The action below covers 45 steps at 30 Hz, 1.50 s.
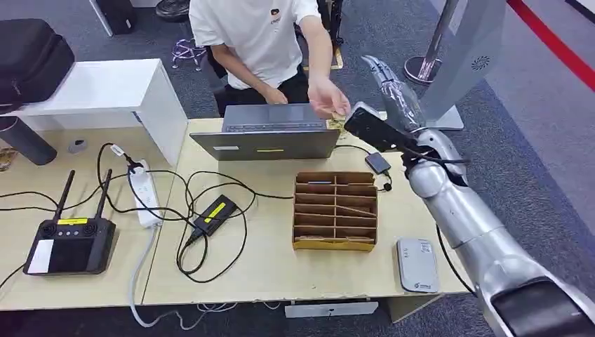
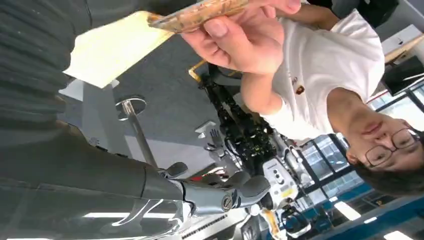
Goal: Pass the card to the sensor for recognition and then transmit it.
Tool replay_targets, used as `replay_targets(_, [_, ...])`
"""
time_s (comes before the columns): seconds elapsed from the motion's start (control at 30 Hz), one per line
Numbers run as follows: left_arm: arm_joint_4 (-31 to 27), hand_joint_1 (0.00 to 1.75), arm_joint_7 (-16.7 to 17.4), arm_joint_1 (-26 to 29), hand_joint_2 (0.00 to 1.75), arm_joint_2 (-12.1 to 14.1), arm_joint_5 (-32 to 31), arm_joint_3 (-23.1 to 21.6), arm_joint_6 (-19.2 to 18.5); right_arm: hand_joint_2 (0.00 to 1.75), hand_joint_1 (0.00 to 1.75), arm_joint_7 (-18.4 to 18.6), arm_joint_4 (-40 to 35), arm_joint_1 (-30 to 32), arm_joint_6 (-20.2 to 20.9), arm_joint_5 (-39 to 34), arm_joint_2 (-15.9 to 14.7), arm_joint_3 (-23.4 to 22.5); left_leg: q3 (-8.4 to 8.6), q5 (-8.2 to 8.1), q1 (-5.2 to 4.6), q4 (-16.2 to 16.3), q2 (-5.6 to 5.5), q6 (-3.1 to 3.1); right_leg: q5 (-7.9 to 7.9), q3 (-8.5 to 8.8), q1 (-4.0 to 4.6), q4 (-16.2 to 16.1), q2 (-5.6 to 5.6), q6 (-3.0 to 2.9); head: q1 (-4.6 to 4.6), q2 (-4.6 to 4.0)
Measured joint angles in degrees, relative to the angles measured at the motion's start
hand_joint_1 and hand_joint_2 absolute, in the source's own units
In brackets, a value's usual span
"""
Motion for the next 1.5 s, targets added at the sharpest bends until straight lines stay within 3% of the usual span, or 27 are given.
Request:
replay_targets(0.07, [0.0, 0.0, -0.94, -0.06, 1.75, -0.24, -0.92, -1.01, 0.9, 1.75, 1.75, -0.33, -1.11, 1.29, -0.15, -0.39, -0.79, -0.11, -0.02, 0.0, 0.0, 0.02, -0.01, 0.0, 0.0, -0.02, 0.0, 0.0, 0.0, 0.0, -0.02, 0.0])
replay_targets(0.2, [0.0, 0.0, 0.74, -0.38, 1.75, -0.22, -0.86, -2.19, -0.21, 1.75, 1.75, -0.83, -3.13, 3.76, -0.09, -0.63, -1.6, -1.11, -0.07, 0.0, 0.0, 0.02, -0.01, 0.0, 0.0, -0.03, 0.0, 0.0, 0.0, 0.0, -0.02, 0.0])
replay_targets(0.23, [0.0, 0.0, 0.87, -0.4, 0.0, -0.2, -0.83, -2.21, -0.35, 1.75, 1.75, -0.83, -3.35, 3.99, -0.09, -0.63, -1.73, -1.2, -0.06, 0.0, 0.0, 0.02, 0.0, 0.0, 0.0, -0.04, -0.01, 0.0, 0.02, 0.0, 0.0, 0.0])
replay_targets(0.27, [0.0, 0.0, 0.74, -0.39, 0.0, -0.2, -0.83, -2.25, -0.35, 1.75, 1.75, -0.81, -3.59, 4.19, -0.09, -0.63, -1.9, -1.31, -0.06, 0.0, -0.01, 0.02, 0.0, 0.0, 0.01, -0.05, -0.01, 0.0, 0.03, 0.0, 0.0, 0.0])
replay_targets(0.3, [0.0, 0.0, 0.54, -0.37, 1.75, -0.2, -0.88, -2.32, -0.3, 1.75, 1.75, -0.81, -3.74, 4.42, -0.09, -0.63, -1.95, -1.47, -0.06, 0.0, -0.01, 0.02, 0.01, 0.0, 0.01, -0.06, -0.01, 0.0, 0.04, 0.01, -0.02, 0.0])
replay_targets(0.97, [0.0, 0.0, -0.97, -0.74, 1.75, -0.31, -0.88, -3.57, 0.27, 1.75, 1.75, -1.46, -8.95, 10.57, -0.53, -1.16, -4.22, -4.64, -0.07, -0.01, 0.0, 0.03, -0.03, 0.0, 0.0, -0.06, 0.0, 0.0, -0.01, 0.01, 0.0, 0.0])
replay_targets(1.3, [0.0, 0.0, -2.48, -0.89, 1.75, -1.7, -1.86, -3.72, 7.22, 1.75, 1.75, -3.52, -17.06, 21.14, -3.39, 0.24, -9.54, -11.76, -0.16, -0.07, -0.01, 0.11, -0.11, 0.07, -0.01, -0.09, -0.01, -0.04, -0.1, 0.02, -0.02, 0.0])
replay_targets(1.43, [0.0, 0.0, -4.31, -0.93, 1.75, -2.56, -4.51, -4.97, 12.38, 1.75, 1.75, -4.46, -22.98, 28.91, -3.71, 1.07, -12.77, -17.36, -0.28, -0.12, -0.01, 0.16, -0.16, 0.13, -0.03, -0.1, 0.02, -0.05, -0.2, 0.05, 0.02, 0.0])
replay_targets(1.5, [0.0, 0.0, -4.31, -1.08, 1.75, -2.82, -4.61, -5.51, 12.77, 1.75, 1.75, -4.9, -25.71, 32.97, -3.74, 1.07, -13.84, -20.6, -0.3, -0.14, -0.01, 0.16, -0.15, 0.16, -0.03, -0.13, 0.02, -0.05, -0.19, 0.06, 0.02, 0.0])
